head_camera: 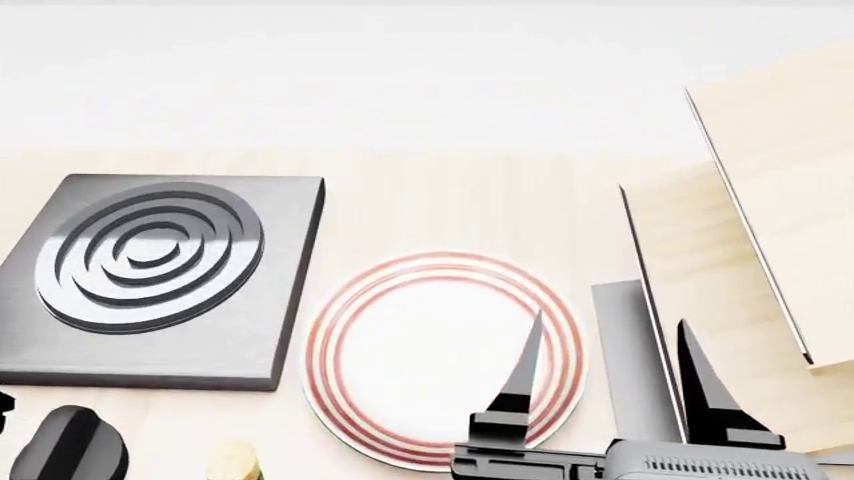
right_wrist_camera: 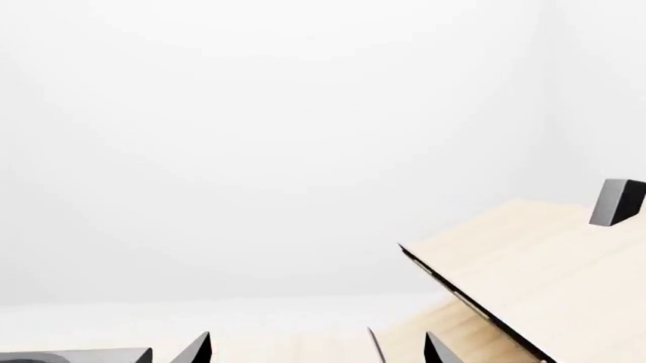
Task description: Pick up the akita bowl and put it on the plate.
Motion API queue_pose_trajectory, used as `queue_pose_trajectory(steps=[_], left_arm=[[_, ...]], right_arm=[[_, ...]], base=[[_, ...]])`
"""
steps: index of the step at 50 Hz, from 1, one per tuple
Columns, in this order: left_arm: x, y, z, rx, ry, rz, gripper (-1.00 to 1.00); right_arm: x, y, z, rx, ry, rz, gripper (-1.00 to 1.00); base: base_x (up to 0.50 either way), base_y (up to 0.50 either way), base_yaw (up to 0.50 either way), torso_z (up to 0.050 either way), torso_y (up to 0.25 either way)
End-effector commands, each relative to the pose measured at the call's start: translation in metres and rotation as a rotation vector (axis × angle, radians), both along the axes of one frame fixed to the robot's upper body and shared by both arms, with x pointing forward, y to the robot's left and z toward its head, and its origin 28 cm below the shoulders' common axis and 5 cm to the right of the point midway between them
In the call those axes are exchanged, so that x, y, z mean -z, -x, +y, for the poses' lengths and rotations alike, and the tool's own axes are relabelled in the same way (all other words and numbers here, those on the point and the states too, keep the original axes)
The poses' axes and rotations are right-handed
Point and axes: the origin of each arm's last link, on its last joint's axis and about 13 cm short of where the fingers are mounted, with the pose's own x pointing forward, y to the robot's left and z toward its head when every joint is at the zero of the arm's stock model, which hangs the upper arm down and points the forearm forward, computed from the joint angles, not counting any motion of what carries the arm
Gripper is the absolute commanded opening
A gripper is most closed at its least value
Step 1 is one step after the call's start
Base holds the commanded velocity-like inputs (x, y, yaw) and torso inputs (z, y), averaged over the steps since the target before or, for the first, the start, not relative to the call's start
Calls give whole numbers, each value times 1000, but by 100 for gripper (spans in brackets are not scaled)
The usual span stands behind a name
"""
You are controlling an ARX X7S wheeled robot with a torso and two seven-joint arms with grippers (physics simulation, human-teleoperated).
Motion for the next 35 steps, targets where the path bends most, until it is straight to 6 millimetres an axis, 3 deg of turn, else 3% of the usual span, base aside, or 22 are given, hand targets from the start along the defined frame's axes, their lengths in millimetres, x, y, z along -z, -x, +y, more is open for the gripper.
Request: queue_pose_trajectory(steps=[1, 35], left_arm=[[-2, 1, 6, -36, -21, 12, 100], [-5, 22, 40, -273, -187, 70, 100]], right_arm=[[2, 0, 0, -1, 0, 3, 100], [6, -5, 1, 2, 6, 21, 100]], base=[[0, 0, 0, 0, 0], [0, 0, 0, 0, 0]])
